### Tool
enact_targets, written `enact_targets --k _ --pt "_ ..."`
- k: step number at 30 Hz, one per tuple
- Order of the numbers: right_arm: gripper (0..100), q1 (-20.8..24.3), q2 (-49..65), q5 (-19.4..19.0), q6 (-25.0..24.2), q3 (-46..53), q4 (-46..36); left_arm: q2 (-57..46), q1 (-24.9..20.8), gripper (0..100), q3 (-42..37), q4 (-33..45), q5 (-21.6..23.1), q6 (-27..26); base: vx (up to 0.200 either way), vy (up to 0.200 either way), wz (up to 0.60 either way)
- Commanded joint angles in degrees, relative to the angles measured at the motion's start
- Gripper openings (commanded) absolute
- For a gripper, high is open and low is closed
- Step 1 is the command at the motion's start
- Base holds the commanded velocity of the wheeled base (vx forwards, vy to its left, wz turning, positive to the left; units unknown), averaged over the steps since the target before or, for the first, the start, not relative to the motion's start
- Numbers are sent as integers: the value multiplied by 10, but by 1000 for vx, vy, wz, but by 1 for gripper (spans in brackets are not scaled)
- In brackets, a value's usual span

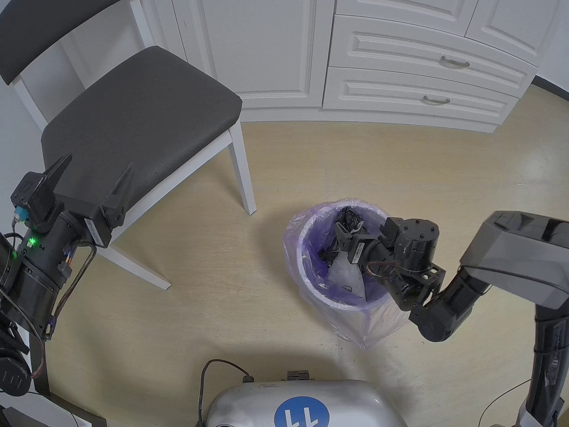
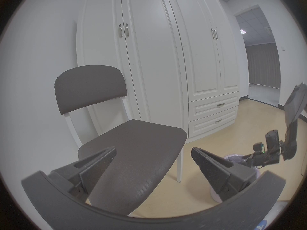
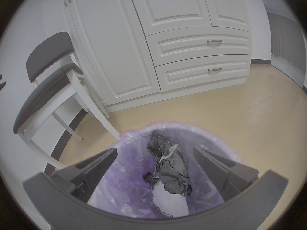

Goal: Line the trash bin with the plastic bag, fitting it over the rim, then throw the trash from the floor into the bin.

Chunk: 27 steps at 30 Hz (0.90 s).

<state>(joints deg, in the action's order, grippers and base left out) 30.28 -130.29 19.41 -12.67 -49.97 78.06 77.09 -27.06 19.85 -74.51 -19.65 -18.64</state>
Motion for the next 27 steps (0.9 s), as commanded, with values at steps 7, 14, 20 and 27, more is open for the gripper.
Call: enact_targets --k 7,14,20,27 --pt "100 -24 289 2 50 134 -183 -17 0 100 -2 0 0 -1 0 0 0" --pt "100 -51 451 5 88 234 -163 -71 9 100 -19 2 0 3 0 0 0" --pt "100 -95 627 5 93 273 -179 -91 60 100 -12 1 2 6 0 0 0" --pt "100 -138 834 2 93 266 -307 -167 77 100 12 16 54 4 0 0 0"
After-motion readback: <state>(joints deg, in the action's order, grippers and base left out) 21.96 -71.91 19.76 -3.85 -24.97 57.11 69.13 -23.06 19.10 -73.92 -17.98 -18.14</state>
